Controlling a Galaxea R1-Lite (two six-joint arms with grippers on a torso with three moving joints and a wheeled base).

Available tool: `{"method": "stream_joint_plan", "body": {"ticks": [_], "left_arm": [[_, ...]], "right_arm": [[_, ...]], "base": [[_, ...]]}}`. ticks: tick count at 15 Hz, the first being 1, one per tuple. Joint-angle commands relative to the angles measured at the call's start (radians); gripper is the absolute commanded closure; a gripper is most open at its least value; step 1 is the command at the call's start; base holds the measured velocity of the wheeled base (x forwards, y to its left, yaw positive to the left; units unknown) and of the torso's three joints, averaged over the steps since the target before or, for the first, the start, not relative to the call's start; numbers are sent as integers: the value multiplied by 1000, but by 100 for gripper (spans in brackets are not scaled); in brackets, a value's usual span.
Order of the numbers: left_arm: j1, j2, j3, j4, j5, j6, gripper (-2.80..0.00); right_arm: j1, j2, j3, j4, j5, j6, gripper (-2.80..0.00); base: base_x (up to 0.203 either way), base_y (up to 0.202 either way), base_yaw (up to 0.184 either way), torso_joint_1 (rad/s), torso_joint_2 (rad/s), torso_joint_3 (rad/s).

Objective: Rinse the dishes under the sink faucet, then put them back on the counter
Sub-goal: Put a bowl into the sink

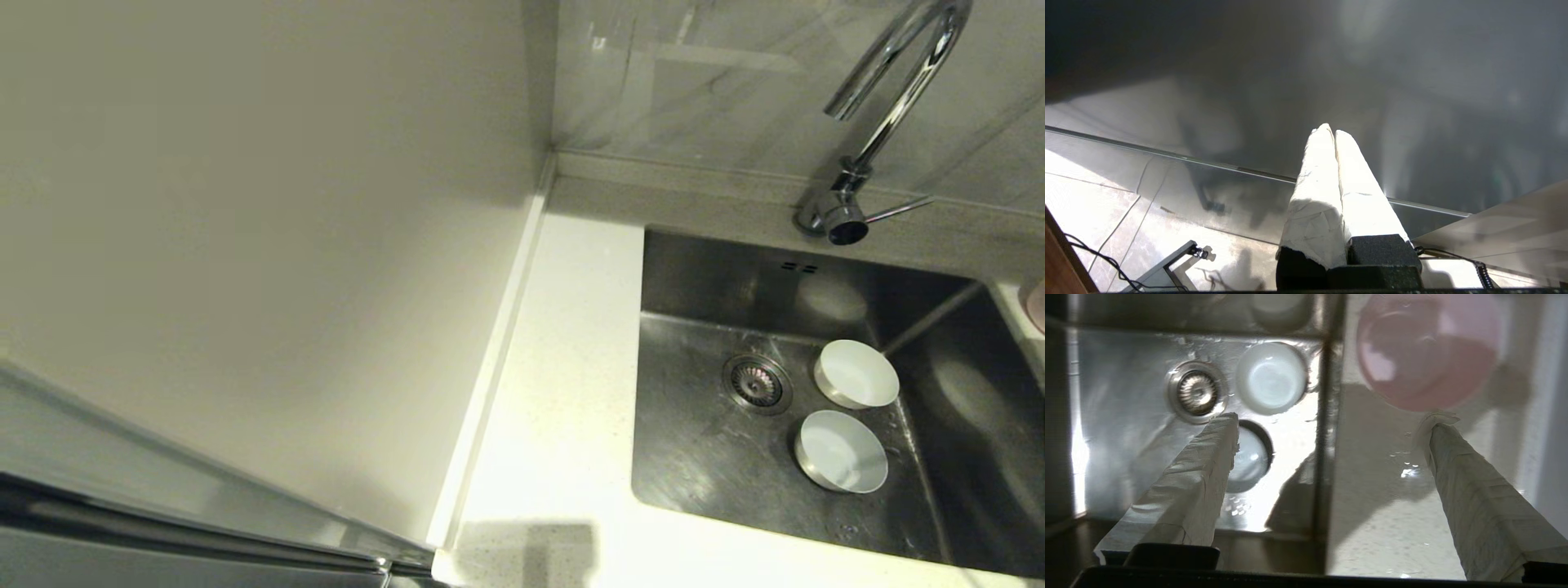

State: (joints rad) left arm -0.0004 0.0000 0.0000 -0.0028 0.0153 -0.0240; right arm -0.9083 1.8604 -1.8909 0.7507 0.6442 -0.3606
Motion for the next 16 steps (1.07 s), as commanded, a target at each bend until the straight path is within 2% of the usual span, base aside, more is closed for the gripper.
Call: {"method": "stream_joint_plan", "body": {"ticks": [1, 4, 11, 15, 16], "left_arm": [[0, -3, 0, 0, 0, -1, 0], [0, -3, 0, 0, 0, -1, 0], [0, -3, 0, 0, 0, -1, 0], [-1, -3, 0, 0, 0, -1, 0], [-1, -3, 0, 0, 0, -1, 0]], "right_arm": [[-9, 102, -87, 82, 28, -4, -280], [1, 200, -103, 102, 35, -23, -280], [-55, 289, -102, 82, 37, -442, -280], [-87, 258, -102, 51, 70, -496, -280], [-106, 238, -102, 55, 106, -509, -280]], "base": [[0, 0, 0, 0, 0, 0], [0, 0, 0, 0, 0, 0], [0, 0, 0, 0, 0, 0], [0, 0, 0, 0, 0, 0], [0, 0, 0, 0, 0, 0]]}}
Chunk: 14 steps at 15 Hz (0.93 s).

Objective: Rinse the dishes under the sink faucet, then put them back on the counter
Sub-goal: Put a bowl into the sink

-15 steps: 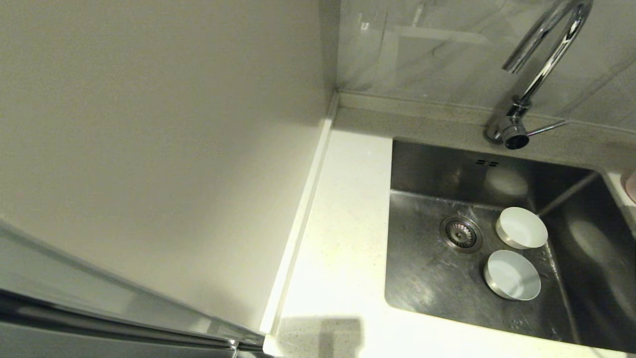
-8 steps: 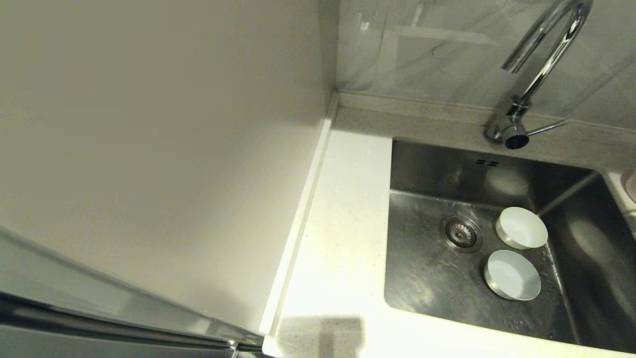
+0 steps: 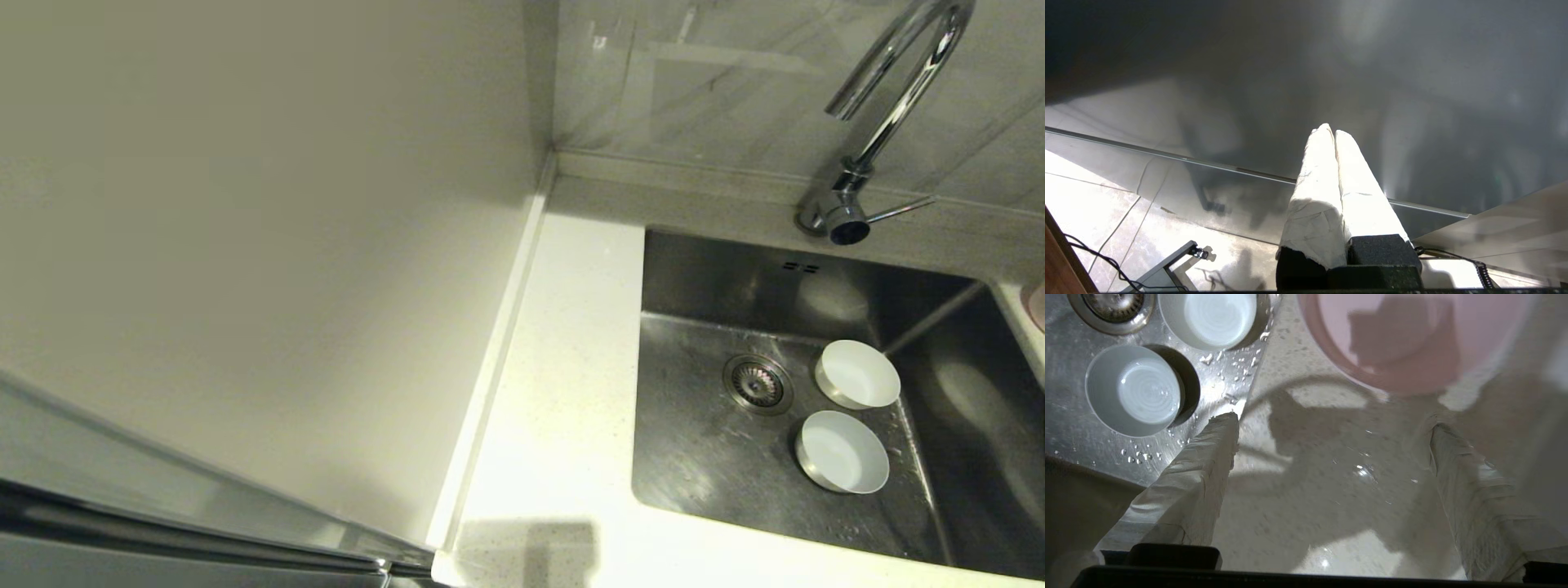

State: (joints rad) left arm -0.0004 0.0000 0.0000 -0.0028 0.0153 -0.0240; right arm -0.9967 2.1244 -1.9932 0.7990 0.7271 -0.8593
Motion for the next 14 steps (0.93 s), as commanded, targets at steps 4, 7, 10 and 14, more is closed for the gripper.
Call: {"method": "stream_joint_plan", "body": {"ticks": [4, 7, 10, 14], "left_arm": [[-1, -3, 0, 0, 0, -1, 0], [0, -3, 0, 0, 0, -1, 0], [-1, -3, 0, 0, 0, -1, 0], [-1, -3, 0, 0, 0, -1, 0]], "right_arm": [[-37, -83, 1, 36, 160, -49, -280], [-8, -87, 24, 37, 172, -130, -280], [10, -81, 46, 33, 136, -253, -280], [67, -67, 60, 23, 17, -282, -280]], "base": [[0, 0, 0, 0, 0, 0], [0, 0, 0, 0, 0, 0], [0, 0, 0, 0, 0, 0], [0, 0, 0, 0, 0, 0]]}}
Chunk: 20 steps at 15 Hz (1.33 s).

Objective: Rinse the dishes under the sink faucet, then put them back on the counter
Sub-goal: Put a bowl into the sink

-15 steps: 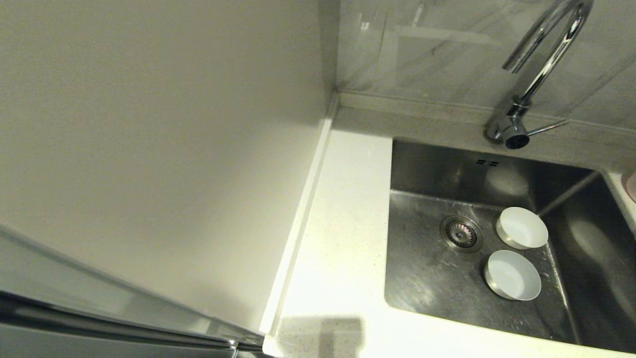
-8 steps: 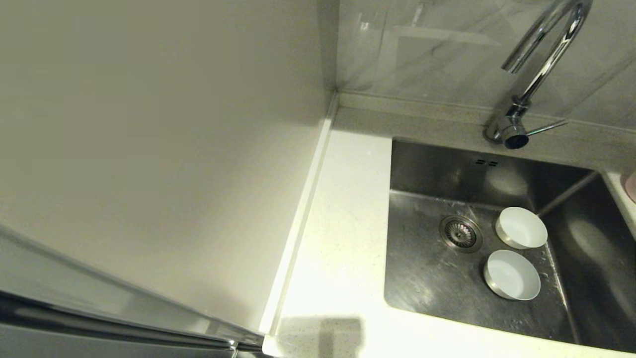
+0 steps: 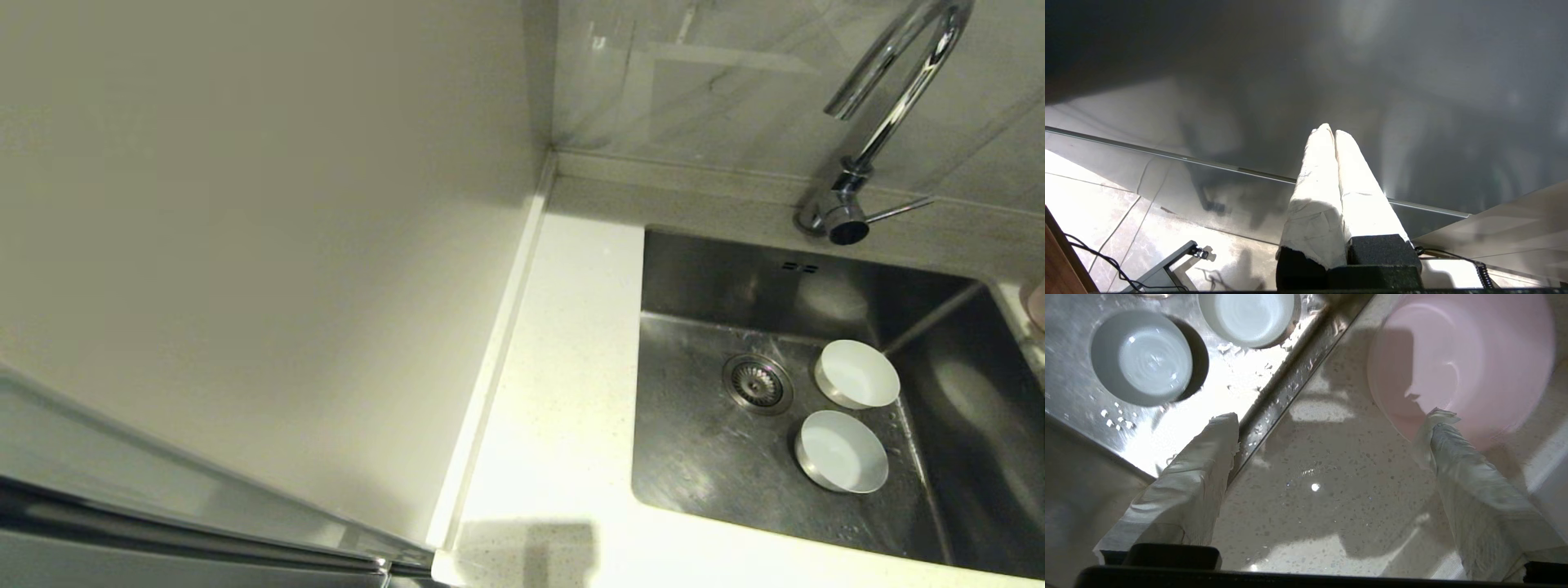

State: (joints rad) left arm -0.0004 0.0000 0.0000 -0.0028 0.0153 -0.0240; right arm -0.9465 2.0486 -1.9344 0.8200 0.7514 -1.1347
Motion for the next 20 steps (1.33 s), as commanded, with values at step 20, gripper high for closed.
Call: {"method": "stream_joint_plan", "body": {"ticks": [20], "left_arm": [[0, -3, 0, 0, 0, -1, 0]], "right_arm": [[95, 47, 138, -305, -129, 7, -280]], "base": [[0, 0, 0, 0, 0, 0]]}}
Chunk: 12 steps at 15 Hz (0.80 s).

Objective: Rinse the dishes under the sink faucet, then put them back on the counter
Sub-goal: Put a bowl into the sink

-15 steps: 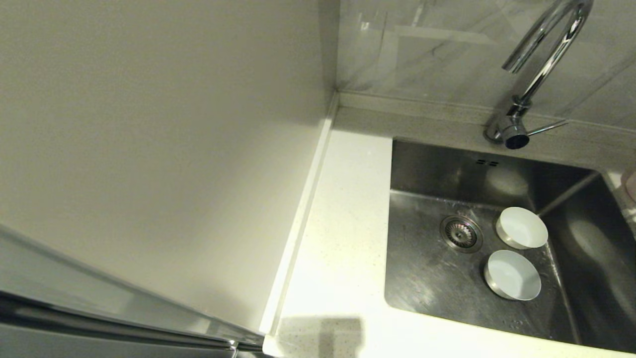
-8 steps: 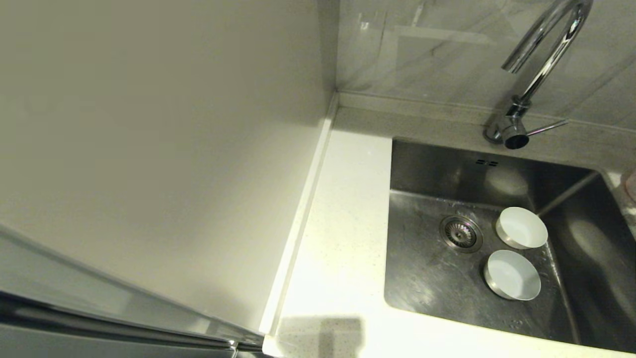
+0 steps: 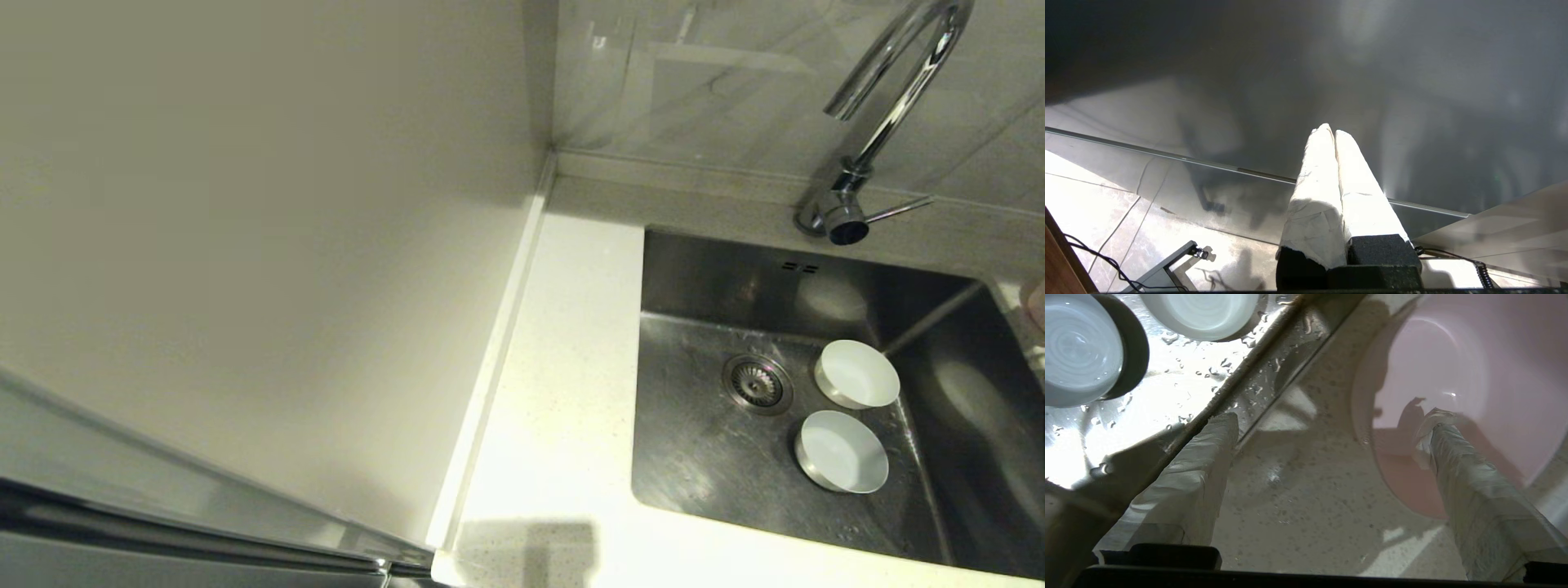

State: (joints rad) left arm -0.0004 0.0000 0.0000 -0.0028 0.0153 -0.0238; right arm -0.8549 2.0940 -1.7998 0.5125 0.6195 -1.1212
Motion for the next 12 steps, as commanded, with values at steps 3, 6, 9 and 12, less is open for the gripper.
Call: {"method": "stream_joint_plan", "body": {"ticks": [3, 6, 9, 12], "left_arm": [[0, -3, 0, 0, 0, -1, 0], [-1, -3, 0, 0, 1, -1, 0], [0, -3, 0, 0, 0, -1, 0], [-1, -3, 0, 0, 0, -1, 0]], "right_arm": [[7, 3, 5, 3, -10, -6, 0], [11, 4, 7, 3, -11, -6, 0], [11, 8, 6, 3, -11, -6, 0], [8, 14, 3, 3, -10, -6, 0]], "base": [[0, 0, 0, 0, 0, 0], [0, 0, 0, 0, 0, 0], [0, 0, 0, 0, 0, 0], [0, 0, 0, 0, 0, 0]]}}
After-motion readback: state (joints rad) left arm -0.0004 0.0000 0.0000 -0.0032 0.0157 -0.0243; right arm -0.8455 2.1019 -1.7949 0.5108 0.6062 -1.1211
